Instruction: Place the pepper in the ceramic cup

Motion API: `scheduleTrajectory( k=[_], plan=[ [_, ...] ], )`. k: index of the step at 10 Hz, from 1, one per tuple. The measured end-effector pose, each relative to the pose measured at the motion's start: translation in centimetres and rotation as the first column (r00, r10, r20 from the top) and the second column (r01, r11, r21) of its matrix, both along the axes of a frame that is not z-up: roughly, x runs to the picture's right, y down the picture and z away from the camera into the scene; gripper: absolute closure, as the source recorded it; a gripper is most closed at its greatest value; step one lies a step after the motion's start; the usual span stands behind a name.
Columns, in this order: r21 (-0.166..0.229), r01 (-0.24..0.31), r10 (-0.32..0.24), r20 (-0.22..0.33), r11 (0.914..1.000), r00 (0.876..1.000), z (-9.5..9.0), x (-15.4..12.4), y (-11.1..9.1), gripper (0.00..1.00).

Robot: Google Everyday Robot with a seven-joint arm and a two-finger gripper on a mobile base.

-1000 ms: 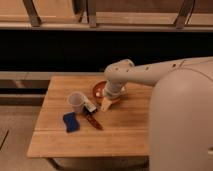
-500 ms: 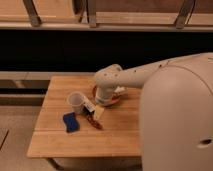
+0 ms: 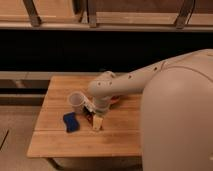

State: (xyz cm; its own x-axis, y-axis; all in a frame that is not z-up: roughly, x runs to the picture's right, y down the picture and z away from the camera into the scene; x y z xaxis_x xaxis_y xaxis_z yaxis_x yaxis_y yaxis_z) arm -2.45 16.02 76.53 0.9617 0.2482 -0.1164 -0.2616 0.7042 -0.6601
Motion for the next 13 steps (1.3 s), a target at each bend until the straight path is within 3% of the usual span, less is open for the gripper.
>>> scheduleTrajectory(
  k=[2, 7, 10, 13],
  plan=[
    [-0.016, -0.013, 0.012, -0.017, 0.9998, 1.000, 1.0, -0.1, 0.4, 0.20],
    [-0.084, -0.012, 0.014, 0.026, 0.9964, 1.000, 4.2, -4.8, 1.2, 0.20],
    [-0.125, -0.013, 0.014, 0.006, 0.9920, 1.000, 5.4, -4.5, 1.9, 0.20],
    [-0.125, -0.013, 0.014, 0.006, 0.9921, 1.000, 5.4, -4.5, 1.8, 0.20]
  ],
)
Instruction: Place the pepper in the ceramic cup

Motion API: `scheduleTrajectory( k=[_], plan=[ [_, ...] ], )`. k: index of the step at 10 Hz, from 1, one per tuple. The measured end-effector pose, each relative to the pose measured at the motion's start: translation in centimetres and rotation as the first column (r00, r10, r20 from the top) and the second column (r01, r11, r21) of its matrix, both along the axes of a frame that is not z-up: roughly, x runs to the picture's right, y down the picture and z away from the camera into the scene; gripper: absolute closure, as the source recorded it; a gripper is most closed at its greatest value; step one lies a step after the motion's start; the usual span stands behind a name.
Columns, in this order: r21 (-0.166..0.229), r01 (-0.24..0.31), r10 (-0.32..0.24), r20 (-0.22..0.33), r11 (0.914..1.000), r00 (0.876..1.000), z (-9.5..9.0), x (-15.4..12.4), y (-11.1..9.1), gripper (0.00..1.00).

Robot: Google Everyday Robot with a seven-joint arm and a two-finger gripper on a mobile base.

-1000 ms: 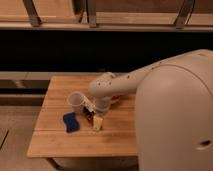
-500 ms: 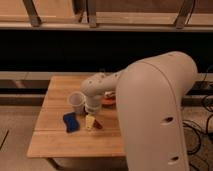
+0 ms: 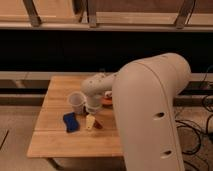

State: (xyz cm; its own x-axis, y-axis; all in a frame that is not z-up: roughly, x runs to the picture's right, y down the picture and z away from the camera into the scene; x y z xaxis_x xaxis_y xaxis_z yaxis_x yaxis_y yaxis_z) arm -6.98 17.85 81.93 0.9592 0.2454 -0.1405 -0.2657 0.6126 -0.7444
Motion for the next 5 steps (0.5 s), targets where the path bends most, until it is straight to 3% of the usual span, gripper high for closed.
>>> scheduleTrajectory(
  k=[2, 5],
  plan=[
    [-0.003, 0.001, -0.001, -0.004, 1.0000, 1.000, 0.0, 0.1, 0.0, 0.20],
    [-0.066, 0.002, -0.005, -0.056, 0.9978, 0.998, 0.1, 0.7, 1.9, 0.20]
  ],
)
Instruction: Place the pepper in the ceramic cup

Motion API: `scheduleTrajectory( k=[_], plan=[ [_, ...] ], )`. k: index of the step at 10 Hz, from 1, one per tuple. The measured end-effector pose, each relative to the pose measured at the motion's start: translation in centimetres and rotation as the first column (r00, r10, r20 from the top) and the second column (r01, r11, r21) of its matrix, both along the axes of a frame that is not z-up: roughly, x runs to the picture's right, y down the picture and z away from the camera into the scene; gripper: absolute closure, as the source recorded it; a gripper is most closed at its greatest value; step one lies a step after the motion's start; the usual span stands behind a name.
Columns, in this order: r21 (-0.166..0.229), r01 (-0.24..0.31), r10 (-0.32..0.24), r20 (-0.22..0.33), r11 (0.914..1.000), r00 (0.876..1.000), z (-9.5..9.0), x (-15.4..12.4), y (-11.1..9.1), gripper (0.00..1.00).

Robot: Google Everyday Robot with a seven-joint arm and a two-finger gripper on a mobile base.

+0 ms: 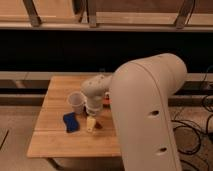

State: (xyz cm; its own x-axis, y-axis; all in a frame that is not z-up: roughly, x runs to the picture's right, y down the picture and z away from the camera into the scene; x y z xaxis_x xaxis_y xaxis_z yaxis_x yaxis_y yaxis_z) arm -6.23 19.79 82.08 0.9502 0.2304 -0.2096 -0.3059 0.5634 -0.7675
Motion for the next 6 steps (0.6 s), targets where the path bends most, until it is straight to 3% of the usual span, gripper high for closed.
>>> scheduleTrajectory(
  k=[5, 6],
  plan=[
    [-0.071, 0.028, -0.029, -0.013, 0.9971, 0.999, 1.5, -1.1, 2.0, 0.20],
    [-0.089, 0.057, -0.058, -0.005, 0.9944, 0.998, 2.3, -1.8, 2.7, 0.41]
  ],
)
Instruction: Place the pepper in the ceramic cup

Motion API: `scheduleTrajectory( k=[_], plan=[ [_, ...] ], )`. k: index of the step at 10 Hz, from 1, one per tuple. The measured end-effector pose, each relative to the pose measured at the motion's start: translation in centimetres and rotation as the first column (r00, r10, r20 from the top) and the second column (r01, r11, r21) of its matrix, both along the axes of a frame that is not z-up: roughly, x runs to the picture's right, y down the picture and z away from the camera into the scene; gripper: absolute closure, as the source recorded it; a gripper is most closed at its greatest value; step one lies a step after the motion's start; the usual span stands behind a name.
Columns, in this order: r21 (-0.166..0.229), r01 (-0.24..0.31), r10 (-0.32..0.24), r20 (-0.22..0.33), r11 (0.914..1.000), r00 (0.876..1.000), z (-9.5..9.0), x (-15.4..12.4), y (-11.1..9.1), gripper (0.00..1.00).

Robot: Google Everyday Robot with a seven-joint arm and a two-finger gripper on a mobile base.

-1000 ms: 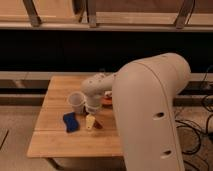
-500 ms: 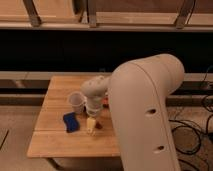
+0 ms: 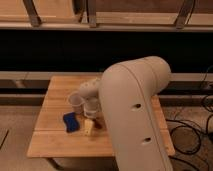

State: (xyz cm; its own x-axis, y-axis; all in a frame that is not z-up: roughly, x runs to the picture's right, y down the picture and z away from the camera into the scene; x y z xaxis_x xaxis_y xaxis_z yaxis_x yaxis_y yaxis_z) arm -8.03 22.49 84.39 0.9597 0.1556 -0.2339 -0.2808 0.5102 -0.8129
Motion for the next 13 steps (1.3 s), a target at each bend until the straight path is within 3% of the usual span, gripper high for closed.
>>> scheduleTrajectory(
  k=[6, 9, 11, 13],
  plan=[
    [0.002, 0.000, 0.000, 0.005, 1.0000, 1.000, 0.5, -0.4, 0.0, 0.94],
    [0.018, -0.013, 0.013, -0.001, 0.9998, 1.000, -0.1, 0.3, -0.6, 1.00],
    [0.057, -0.022, 0.021, 0.003, 0.9981, 1.000, -1.0, 1.0, -1.8, 1.00],
    [0.132, -0.027, 0.024, 0.026, 0.9908, 0.999, -2.7, 0.9, -4.1, 1.00]
  ],
)
